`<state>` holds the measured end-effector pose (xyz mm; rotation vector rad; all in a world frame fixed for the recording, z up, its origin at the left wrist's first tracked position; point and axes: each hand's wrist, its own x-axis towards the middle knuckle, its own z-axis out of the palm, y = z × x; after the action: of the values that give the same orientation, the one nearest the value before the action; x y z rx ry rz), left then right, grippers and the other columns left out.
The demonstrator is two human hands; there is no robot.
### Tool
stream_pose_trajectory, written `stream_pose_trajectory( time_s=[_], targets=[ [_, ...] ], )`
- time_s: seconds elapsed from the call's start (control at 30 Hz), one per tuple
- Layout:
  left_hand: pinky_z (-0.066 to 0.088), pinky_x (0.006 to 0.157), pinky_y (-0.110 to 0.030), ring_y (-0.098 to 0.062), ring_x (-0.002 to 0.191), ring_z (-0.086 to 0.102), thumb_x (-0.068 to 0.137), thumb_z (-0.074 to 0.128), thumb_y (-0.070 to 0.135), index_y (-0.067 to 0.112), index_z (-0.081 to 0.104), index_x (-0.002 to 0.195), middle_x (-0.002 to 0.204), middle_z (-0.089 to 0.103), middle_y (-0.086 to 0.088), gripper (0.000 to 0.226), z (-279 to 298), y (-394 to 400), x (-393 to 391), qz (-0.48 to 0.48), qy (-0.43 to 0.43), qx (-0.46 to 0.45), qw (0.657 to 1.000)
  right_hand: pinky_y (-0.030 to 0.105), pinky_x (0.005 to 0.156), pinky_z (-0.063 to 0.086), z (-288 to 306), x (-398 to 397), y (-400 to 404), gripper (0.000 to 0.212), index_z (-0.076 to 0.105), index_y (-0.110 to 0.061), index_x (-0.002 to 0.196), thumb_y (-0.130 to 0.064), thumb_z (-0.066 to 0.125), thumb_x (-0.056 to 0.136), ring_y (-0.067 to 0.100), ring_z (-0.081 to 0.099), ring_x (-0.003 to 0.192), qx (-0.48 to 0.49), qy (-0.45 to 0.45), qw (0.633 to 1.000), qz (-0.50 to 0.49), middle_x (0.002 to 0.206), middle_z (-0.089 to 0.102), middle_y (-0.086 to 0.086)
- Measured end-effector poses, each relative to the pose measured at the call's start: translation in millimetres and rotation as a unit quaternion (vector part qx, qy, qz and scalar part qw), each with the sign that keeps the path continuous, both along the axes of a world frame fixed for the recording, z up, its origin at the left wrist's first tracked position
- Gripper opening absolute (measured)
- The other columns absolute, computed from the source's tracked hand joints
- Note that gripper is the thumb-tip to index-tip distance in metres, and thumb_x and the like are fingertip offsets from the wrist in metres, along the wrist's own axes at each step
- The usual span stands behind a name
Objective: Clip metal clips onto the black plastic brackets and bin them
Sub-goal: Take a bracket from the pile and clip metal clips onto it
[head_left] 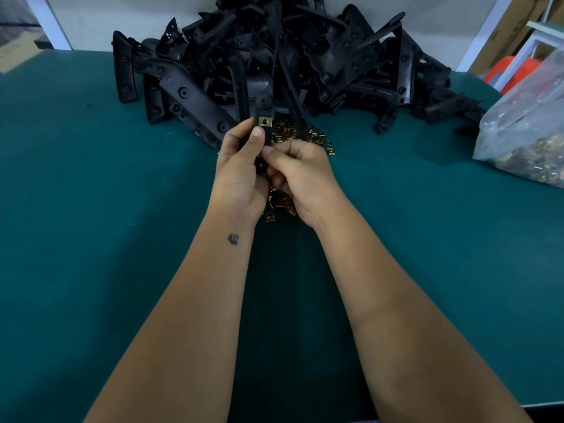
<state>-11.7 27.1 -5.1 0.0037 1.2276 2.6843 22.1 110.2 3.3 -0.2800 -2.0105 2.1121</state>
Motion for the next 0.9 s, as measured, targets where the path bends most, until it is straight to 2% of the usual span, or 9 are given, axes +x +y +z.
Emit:
stream_pose_trajectory(
  time_s=[0.2,0.33,0.4,0.5,0.57,0.63,0.7,0.77,0.9],
  targets=[
    [0.043,0.046,-0.023,-0.010,0.052,0.059,0.100,0.055,0.013,0.022,0.064,0.096,0.072,0.069,0.004,0.013,-1.2,-1.7,-2.0,-0.002,-0.024,0.033,0.999,0.022,0.054,0.043,-0.1,-1.3,0.1,0.014,0.069,-0.011,0.079,-0.011,0.066,0.092,0.006,0.048,0.049,-0.003,-0.002,1.000,-0.002,0.055,0.056,-0.005],
    [0.046,0.049,-0.025,-0.012,0.057,0.058,0.101,0.054,0.020,0.019,0.060,0.104,0.086,0.064,-0.001,0.007,-3.3,-3.1,-4.2,0.002,-0.034,0.050,0.998,0.027,0.062,0.047,2.1,-2.2,0.6,0.009,0.073,-0.014,0.088,-0.013,0.066,0.093,0.008,0.054,0.056,0.007,-0.004,1.000,0.007,0.062,0.060,-0.004],
    [0.047,0.050,-0.026,-0.014,0.061,0.058,0.102,0.051,0.026,0.017,0.059,0.111,0.087,0.063,-0.002,0.015,-2.4,-3.0,-5.1,-0.003,-0.047,0.064,0.997,0.028,0.063,0.047,2.9,-1.6,0.8,0.008,0.074,-0.014,0.092,-0.012,0.066,0.092,0.009,0.054,0.057,0.022,-0.005,1.000,0.012,0.065,0.061,-0.003],
    [0.049,0.051,-0.028,-0.017,0.061,0.057,0.106,0.042,0.028,0.018,0.063,0.115,0.081,0.066,-0.003,0.025,0.0,-3.8,-6.7,-0.006,-0.074,0.096,0.993,0.026,0.061,0.046,4.4,-0.6,1.7,0.015,0.072,-0.017,0.089,-0.008,0.061,0.093,0.009,0.054,0.055,0.028,0.002,1.000,0.014,0.069,0.062,-0.001],
    [0.056,0.058,-0.030,-0.021,0.076,0.065,0.107,0.036,0.023,0.015,0.063,0.122,0.093,0.069,-0.006,0.032,0.7,-3.5,-6.3,0.002,-0.079,0.116,0.990,0.019,0.059,0.047,4.7,0.3,0.2,0.013,0.072,-0.017,0.090,-0.009,0.062,0.092,0.001,0.058,0.059,0.072,0.022,0.997,0.012,0.074,0.065,-0.004],
    [0.060,0.067,-0.032,-0.025,0.091,0.067,0.108,0.033,0.018,0.012,0.061,0.128,0.104,0.067,-0.011,0.035,0.4,-2.8,-5.2,0.010,-0.080,0.133,0.988,0.013,0.064,0.049,3.2,0.8,-3.5,0.008,0.072,-0.016,0.095,-0.013,0.067,0.090,-0.005,0.061,0.070,0.127,0.050,0.991,-0.002,0.082,0.067,-0.007],
    [0.060,0.065,-0.034,-0.026,0.087,0.072,0.107,0.033,0.013,0.011,0.063,0.121,0.101,0.070,-0.013,0.033,-0.2,-2.7,-3.9,0.008,-0.080,0.142,0.987,0.010,0.071,0.049,0.8,0.2,-6.3,0.009,0.072,-0.015,0.098,-0.016,0.068,0.090,-0.004,0.062,0.081,0.168,0.072,0.983,-0.030,0.088,0.068,-0.010],
    [0.060,0.067,-0.034,-0.024,0.085,0.074,0.105,0.035,0.009,0.014,0.065,0.115,0.099,0.073,-0.013,0.031,-0.1,-3.6,-3.9,-0.001,-0.072,0.136,0.988,0.008,0.072,0.047,0.3,-0.5,-6.7,0.008,0.071,-0.016,0.097,-0.016,0.067,0.091,-0.005,0.061,0.082,0.188,0.088,0.977,-0.054,0.088,0.067,-0.013],
    [0.054,0.098,-0.045,-0.025,0.107,0.067,0.103,0.042,0.006,0.021,0.062,0.120,0.119,0.069,-0.011,0.030,-2.8,-2.8,-6.4,-0.003,-0.028,0.090,0.996,0.007,0.074,0.046,-0.5,-1.5,-2.1,0.014,0.068,-0.018,0.102,-0.012,0.061,0.091,-0.002,0.060,0.088,0.215,0.106,0.965,-0.103,0.097,0.066,-0.008]
  ],
)
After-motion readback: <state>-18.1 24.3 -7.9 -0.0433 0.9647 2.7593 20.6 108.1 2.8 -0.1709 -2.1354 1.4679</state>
